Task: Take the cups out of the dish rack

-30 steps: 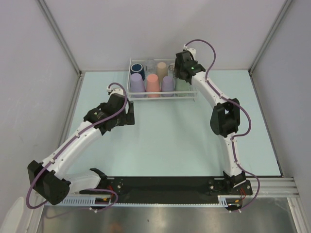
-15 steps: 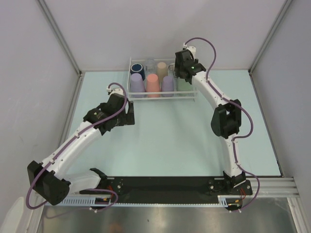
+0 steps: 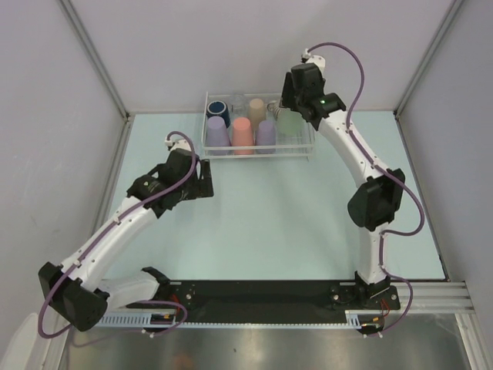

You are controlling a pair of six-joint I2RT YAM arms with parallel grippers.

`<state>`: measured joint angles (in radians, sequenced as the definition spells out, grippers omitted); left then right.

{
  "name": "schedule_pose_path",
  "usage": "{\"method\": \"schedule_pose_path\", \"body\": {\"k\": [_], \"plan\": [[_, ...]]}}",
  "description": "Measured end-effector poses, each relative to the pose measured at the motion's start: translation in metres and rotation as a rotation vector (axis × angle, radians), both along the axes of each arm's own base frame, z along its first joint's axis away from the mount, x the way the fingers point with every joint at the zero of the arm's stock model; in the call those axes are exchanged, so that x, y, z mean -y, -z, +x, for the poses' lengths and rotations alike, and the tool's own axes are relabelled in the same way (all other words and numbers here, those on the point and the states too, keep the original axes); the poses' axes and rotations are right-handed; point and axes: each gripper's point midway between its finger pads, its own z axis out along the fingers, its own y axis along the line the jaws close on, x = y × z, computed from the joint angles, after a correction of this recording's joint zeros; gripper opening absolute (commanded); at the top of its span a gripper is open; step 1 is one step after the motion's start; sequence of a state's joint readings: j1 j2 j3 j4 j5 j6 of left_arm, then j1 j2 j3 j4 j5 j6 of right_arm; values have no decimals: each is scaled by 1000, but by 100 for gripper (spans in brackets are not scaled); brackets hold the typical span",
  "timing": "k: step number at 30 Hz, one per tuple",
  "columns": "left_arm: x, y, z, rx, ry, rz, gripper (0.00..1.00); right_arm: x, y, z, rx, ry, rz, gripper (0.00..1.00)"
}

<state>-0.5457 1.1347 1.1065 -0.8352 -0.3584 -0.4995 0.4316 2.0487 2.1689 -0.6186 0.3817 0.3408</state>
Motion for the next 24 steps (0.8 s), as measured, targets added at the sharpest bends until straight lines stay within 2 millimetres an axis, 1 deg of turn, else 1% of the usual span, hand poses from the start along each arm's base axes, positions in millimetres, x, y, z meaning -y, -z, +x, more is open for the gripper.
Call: {"method": "schedule_pose_path", "body": {"k": [3,6,9,14,16,18,20,22,24], "plan": [[3,-8,-1,34,-3,-42,100,-1,-8,-9,4,-26,64,0],[8,-15,-1,73,-1,-99,100,0,-18,-22,9,-61,168,0],[15,-21,1,112,0,-165,100,7,-26,-36,14,-87,263,0],[31,-28,7,189,11,-310,100,20,-43,-74,39,-172,468,0],[38,-30,10,211,15,-378,100,28,-55,-90,67,-212,566,0],[47,-32,13,222,29,-450,100,36,-62,-107,88,-247,648,0],[60,-37,17,234,59,-550,100,43,-67,-125,124,-278,731,0],[76,-43,21,257,98,-668,100,36,-67,-148,133,-328,816,0],[90,-46,22,266,135,-785,100,20,-63,-170,120,-393,881,0]]}}
